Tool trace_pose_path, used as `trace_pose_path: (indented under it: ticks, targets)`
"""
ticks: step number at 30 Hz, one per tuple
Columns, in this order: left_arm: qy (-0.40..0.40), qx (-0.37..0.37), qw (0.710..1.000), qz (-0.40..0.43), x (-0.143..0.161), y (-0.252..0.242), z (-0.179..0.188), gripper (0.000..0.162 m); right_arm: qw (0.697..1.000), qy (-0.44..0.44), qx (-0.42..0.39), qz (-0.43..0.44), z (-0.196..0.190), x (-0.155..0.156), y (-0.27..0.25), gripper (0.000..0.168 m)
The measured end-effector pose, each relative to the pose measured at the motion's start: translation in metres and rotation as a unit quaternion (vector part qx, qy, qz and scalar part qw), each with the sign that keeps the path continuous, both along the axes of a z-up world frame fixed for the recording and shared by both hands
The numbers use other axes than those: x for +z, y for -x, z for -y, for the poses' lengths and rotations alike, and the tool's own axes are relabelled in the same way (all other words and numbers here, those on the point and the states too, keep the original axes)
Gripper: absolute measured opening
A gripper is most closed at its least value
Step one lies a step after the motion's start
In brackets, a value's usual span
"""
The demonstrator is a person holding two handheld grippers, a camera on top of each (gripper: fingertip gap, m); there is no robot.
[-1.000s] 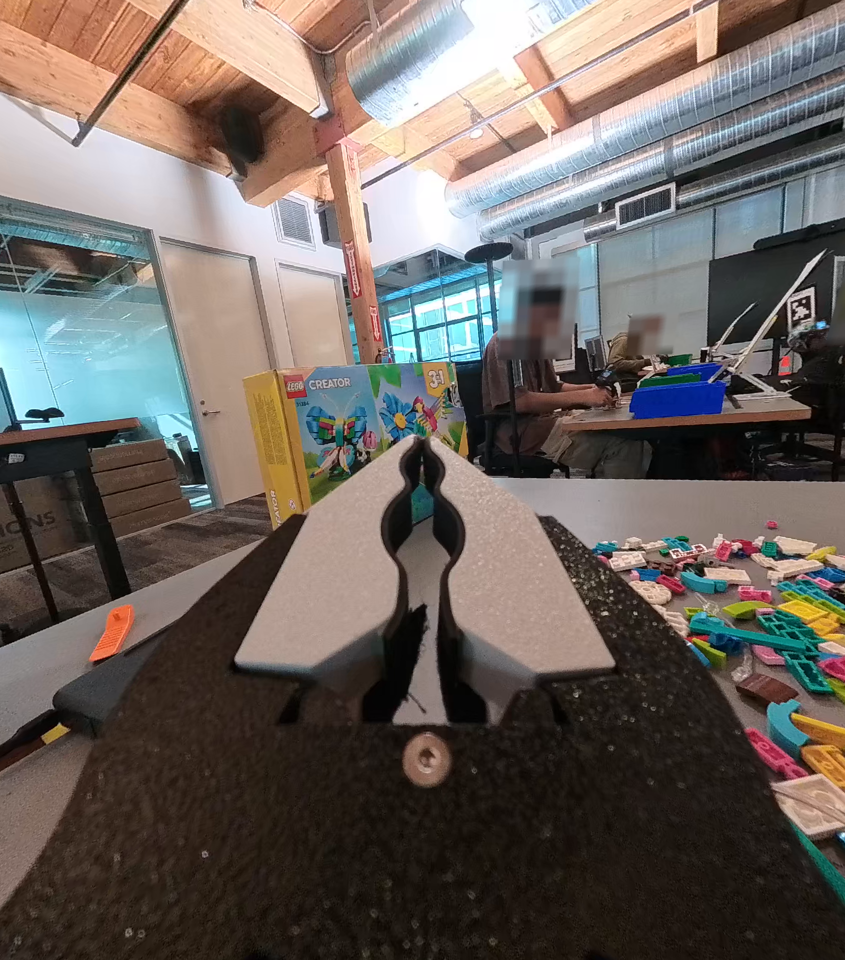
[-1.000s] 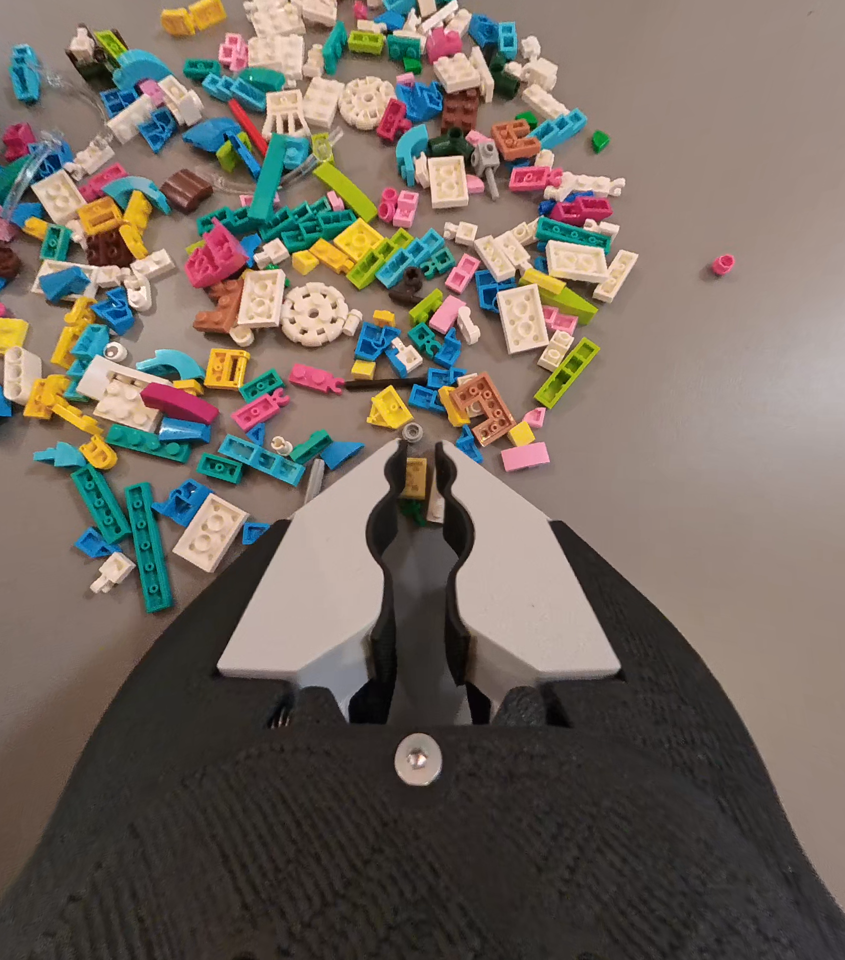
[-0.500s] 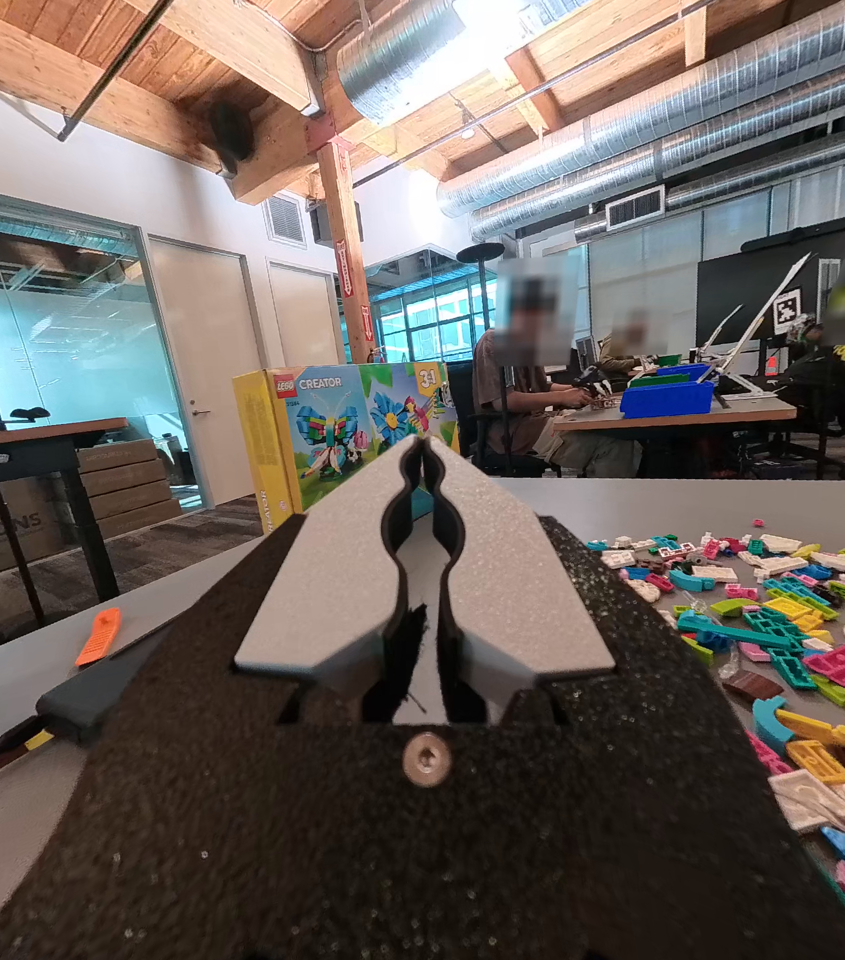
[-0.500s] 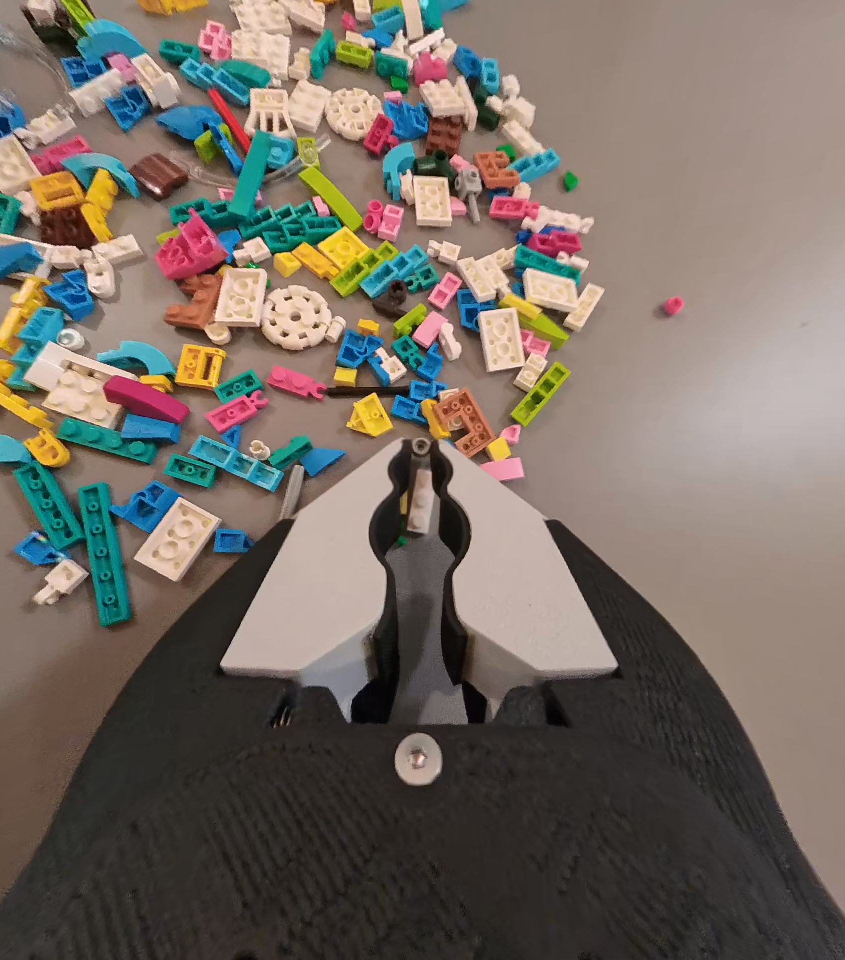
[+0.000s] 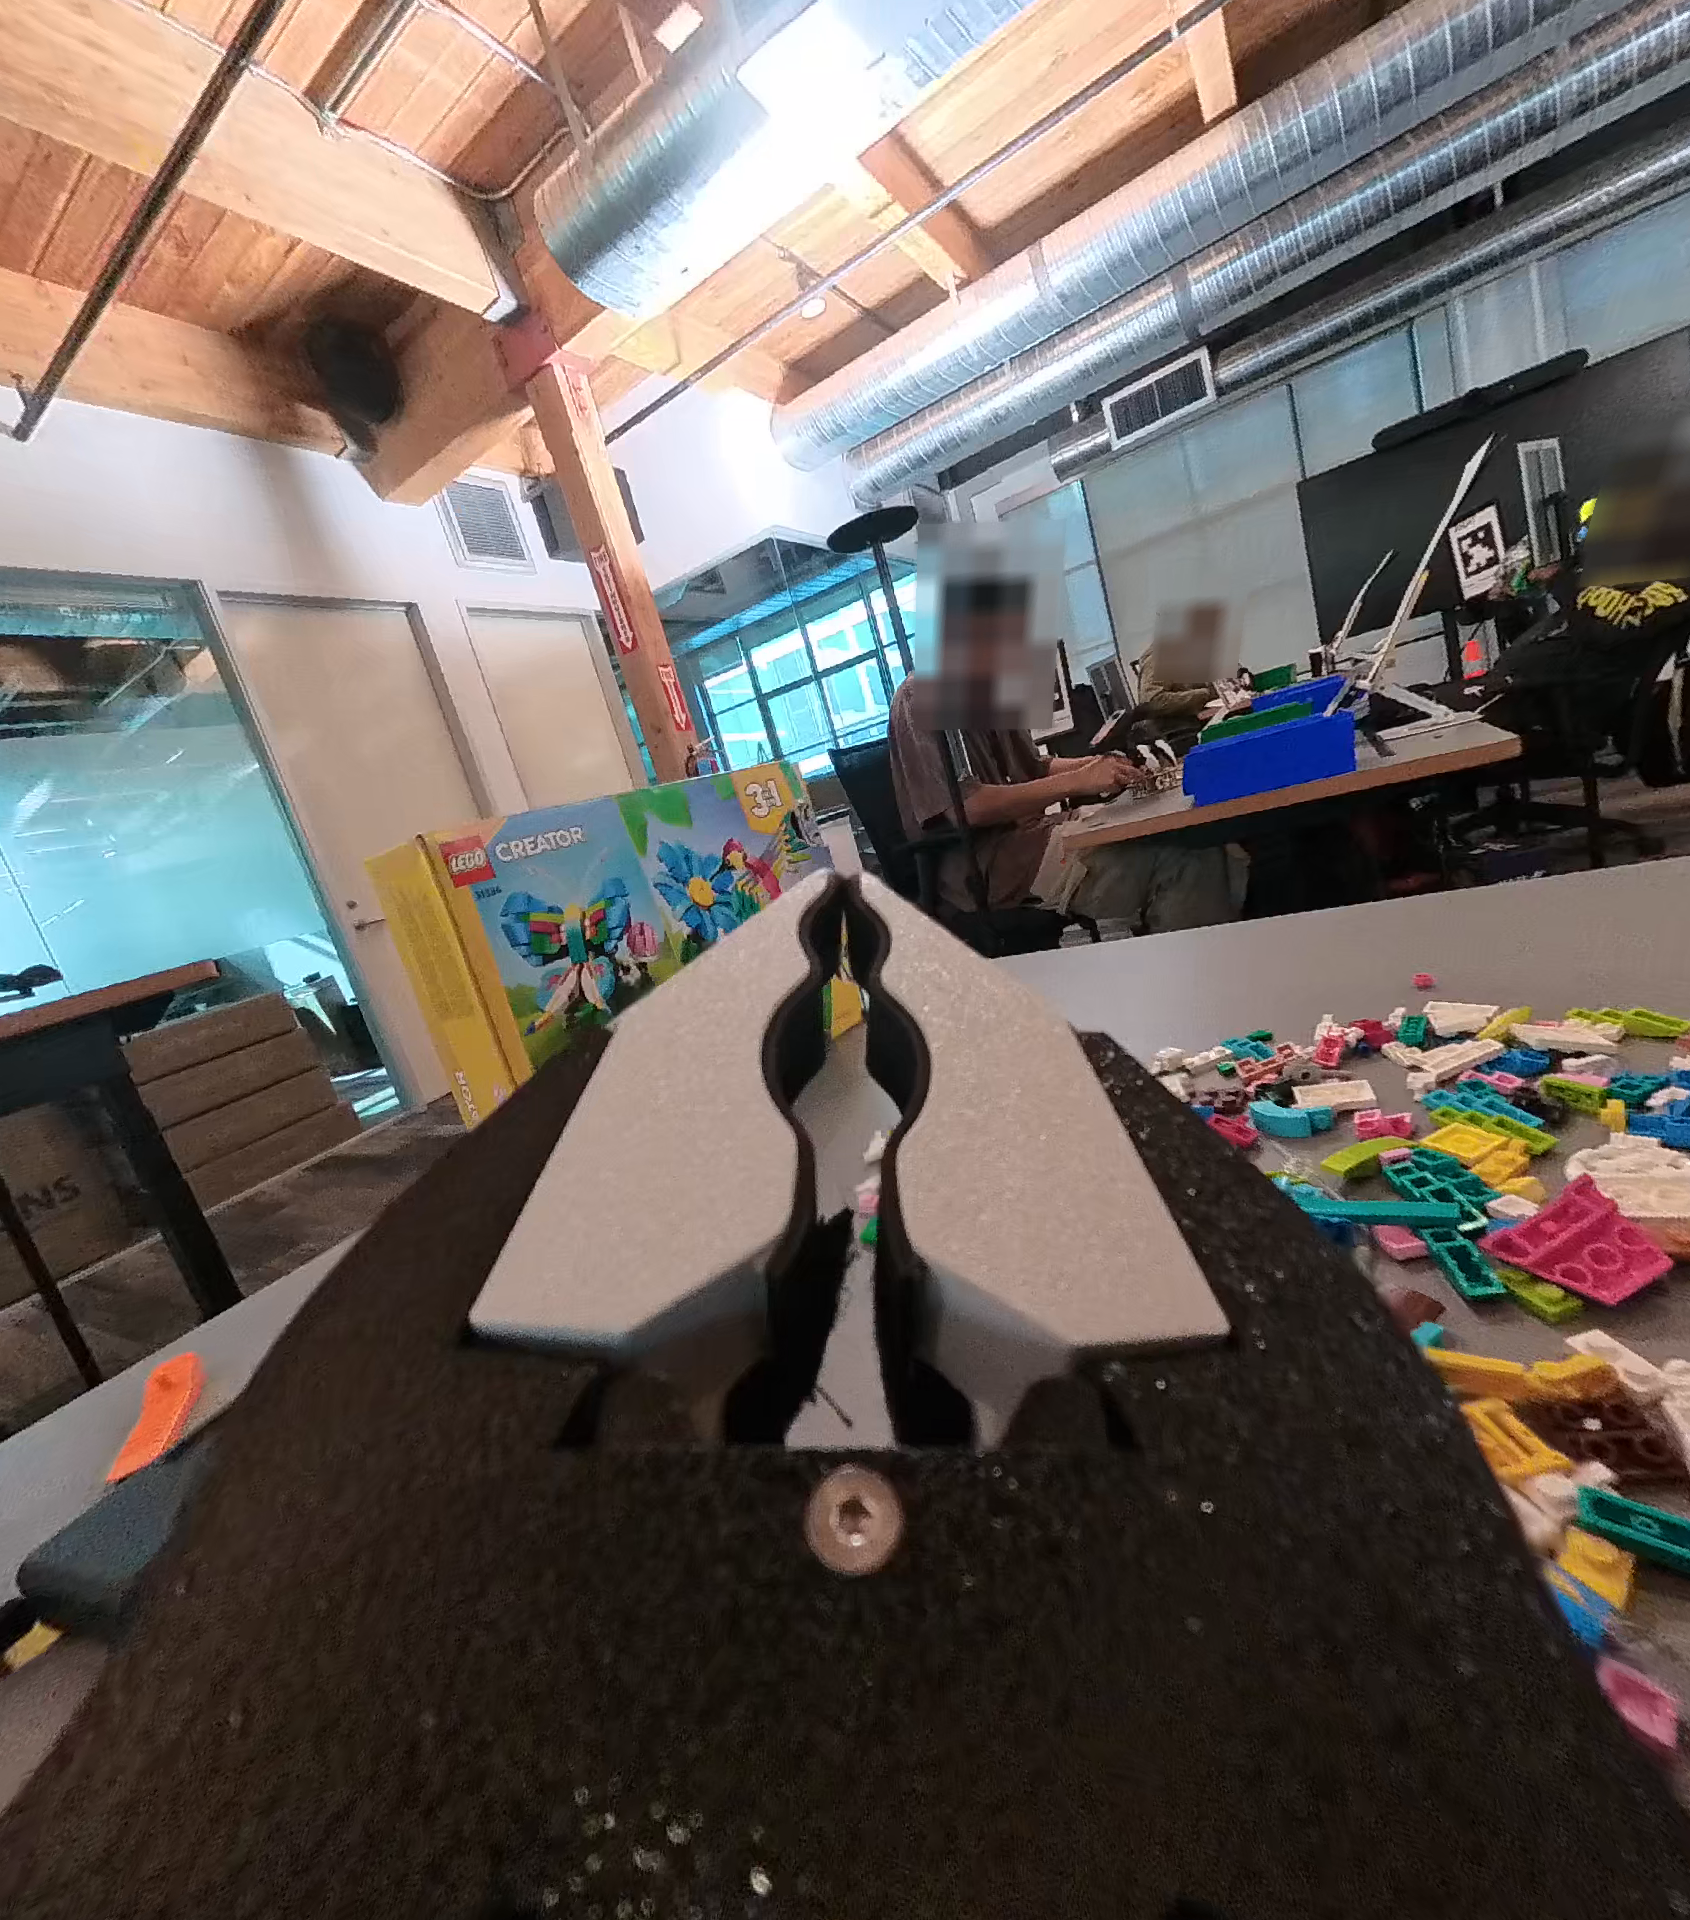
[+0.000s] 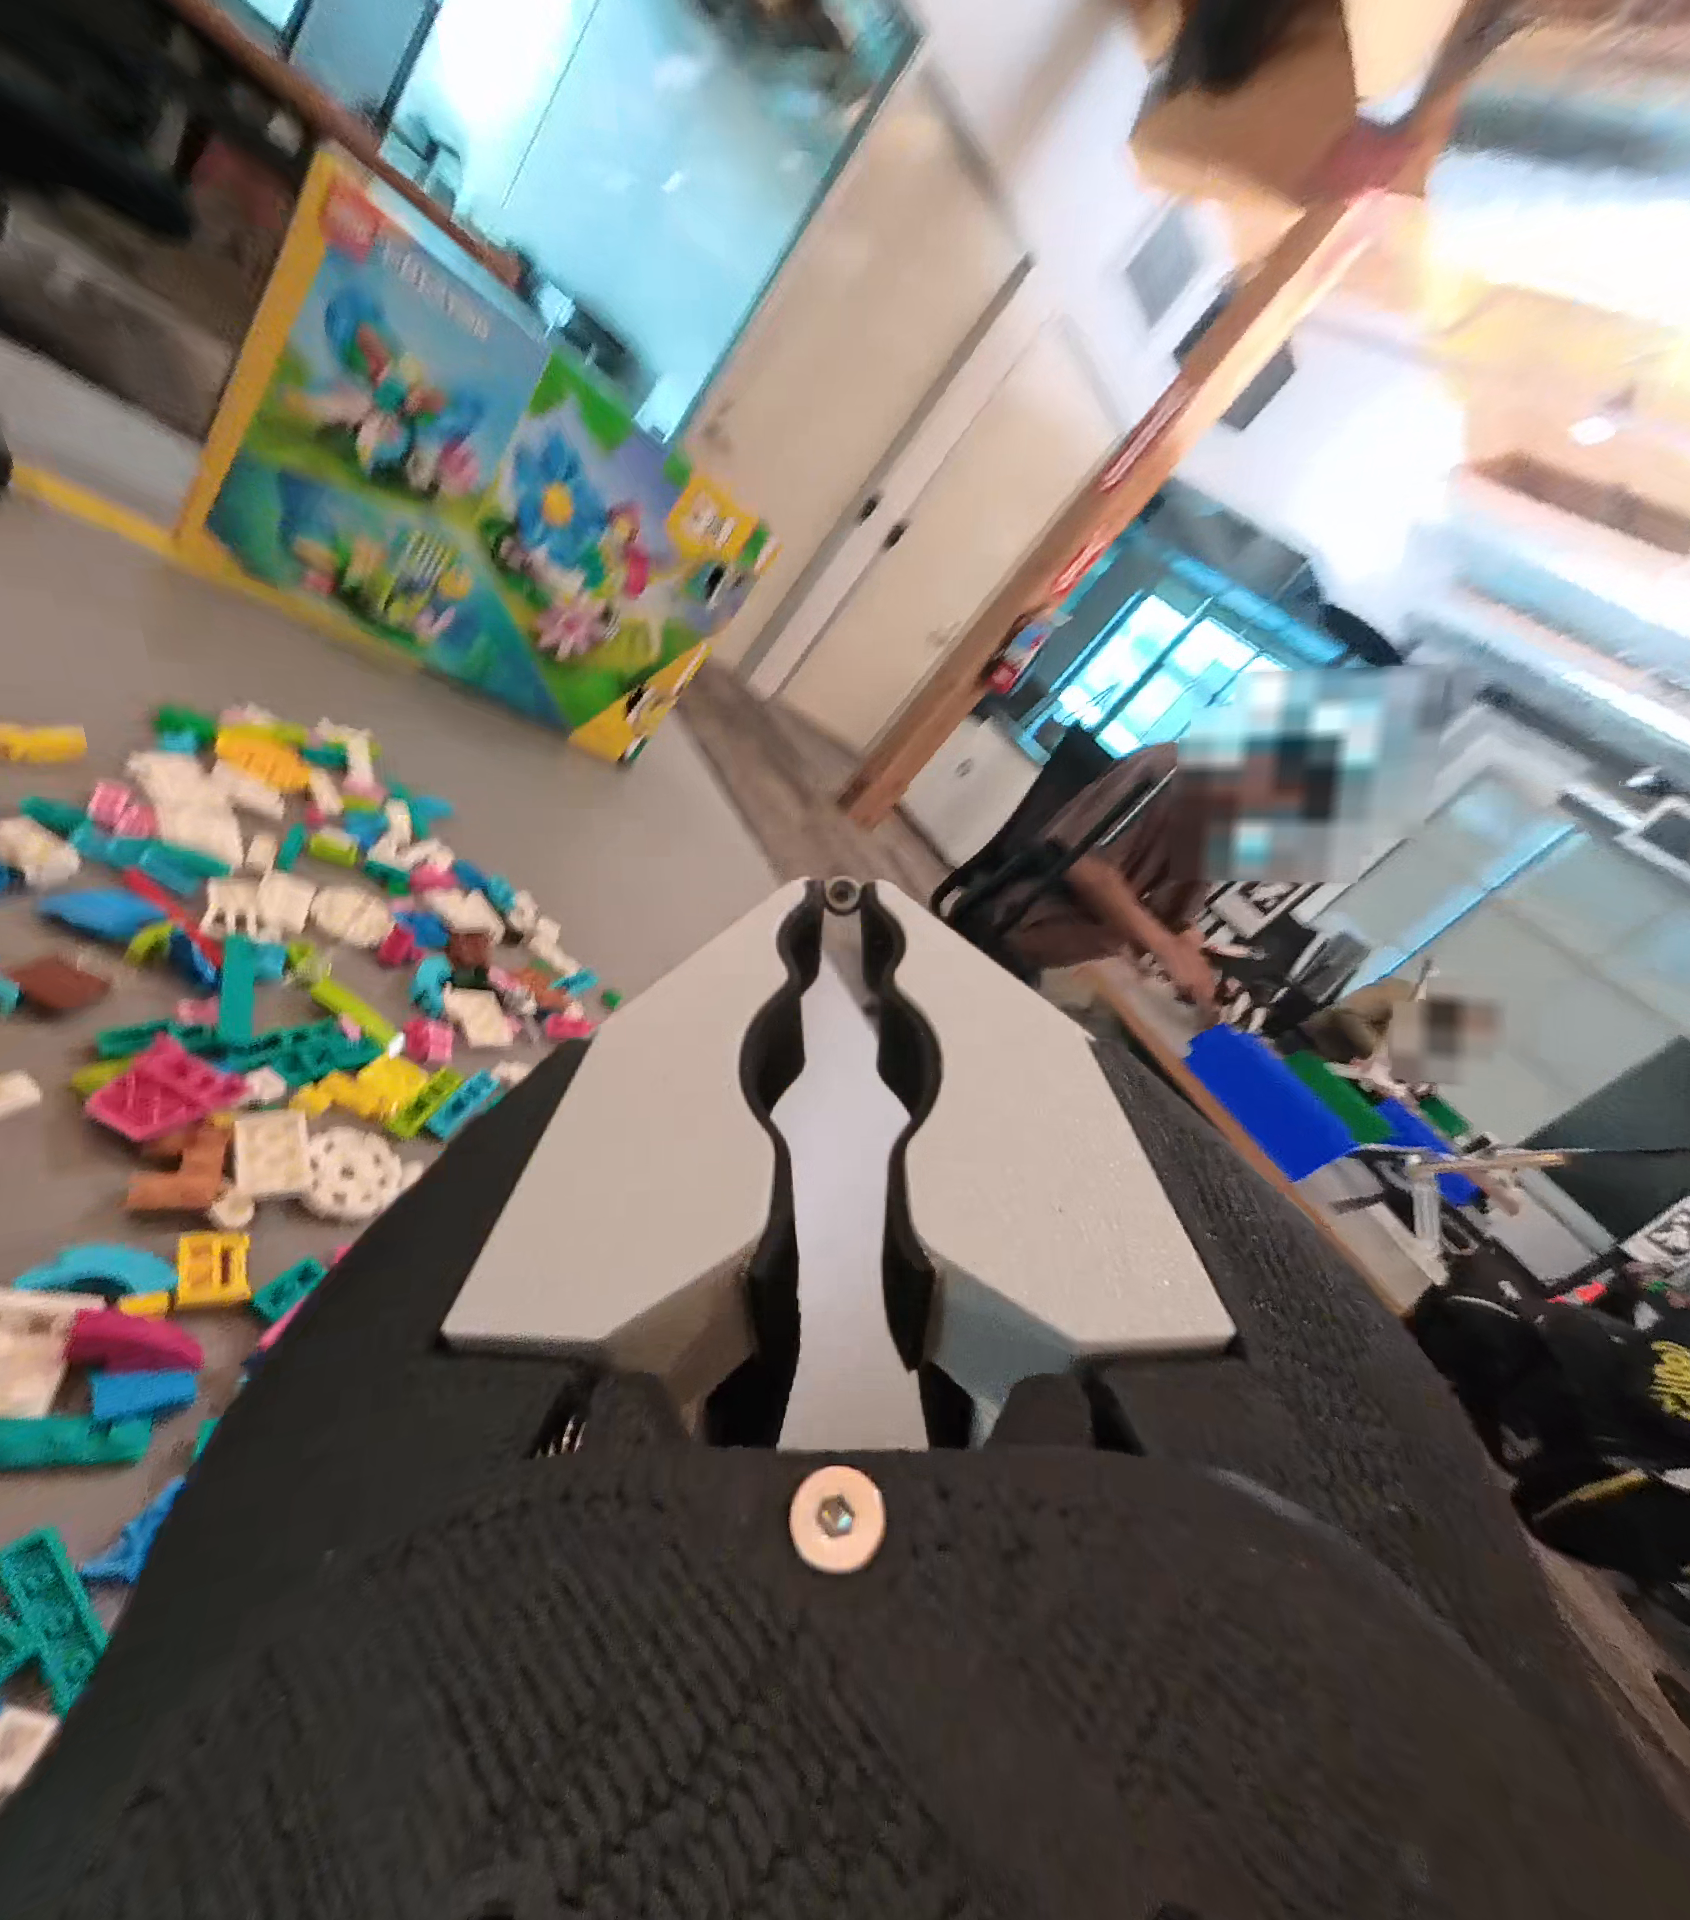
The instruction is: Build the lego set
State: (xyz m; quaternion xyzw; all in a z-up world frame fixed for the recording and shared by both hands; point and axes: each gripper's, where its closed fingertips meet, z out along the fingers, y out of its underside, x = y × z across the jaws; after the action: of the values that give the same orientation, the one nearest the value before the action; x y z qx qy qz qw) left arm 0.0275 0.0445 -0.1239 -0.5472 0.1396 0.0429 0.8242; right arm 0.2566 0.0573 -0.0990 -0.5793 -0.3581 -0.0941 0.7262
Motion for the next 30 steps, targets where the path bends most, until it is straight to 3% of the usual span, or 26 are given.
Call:
trace_pose_path:
  ticks: [5,7,11,15,18,22,25,30]
  targets:
    - [-0.012,-0.005,1.0,0.005,0.005,-0.017,0.034,0.0,0.995,-0.074,0.022,-0.063,0.048,0.019,0.005,0.006]
    - [-0.011,-0.011,1.0,0.002,0.004,-0.029,0.052,0.0,0.992,-0.068,0.046,-0.091,0.066,0.008,0.016,0.006]
    - [-0.035,-0.018,0.999,-0.018,0.011,-0.046,0.098,0.0,0.991,-0.099,0.08,-0.044,0.094,-0.016,0.067,0.006]
    - [-0.111,-0.013,0.991,-0.072,0.05,-0.05,0.127,0.0,0.979,-0.098,0.142,-0.107,0.113,-0.01,0.12,0.006]
    - [-0.193,-0.014,0.981,-0.021,0.118,-0.026,0.159,0.0,0.965,-0.077,0.195,-0.159,0.124,-0.002,0.156,0.006]
    - [-0.3,0.005,0.954,0.008,0.192,0.02,0.254,0.0,0.942,-0.052,0.282,-0.176,0.159,0.001,0.214,0.005]
    - [-0.307,0.063,0.949,-0.023,0.2,0.06,0.309,0.0,0.907,0.013,0.373,-0.193,0.202,-0.011,0.269,0.005]
    - [-0.232,0.265,0.93,-0.103,0.161,0.153,0.38,0.0,0.871,0.058,0.461,-0.161,0.263,-0.037,0.339,0.006]
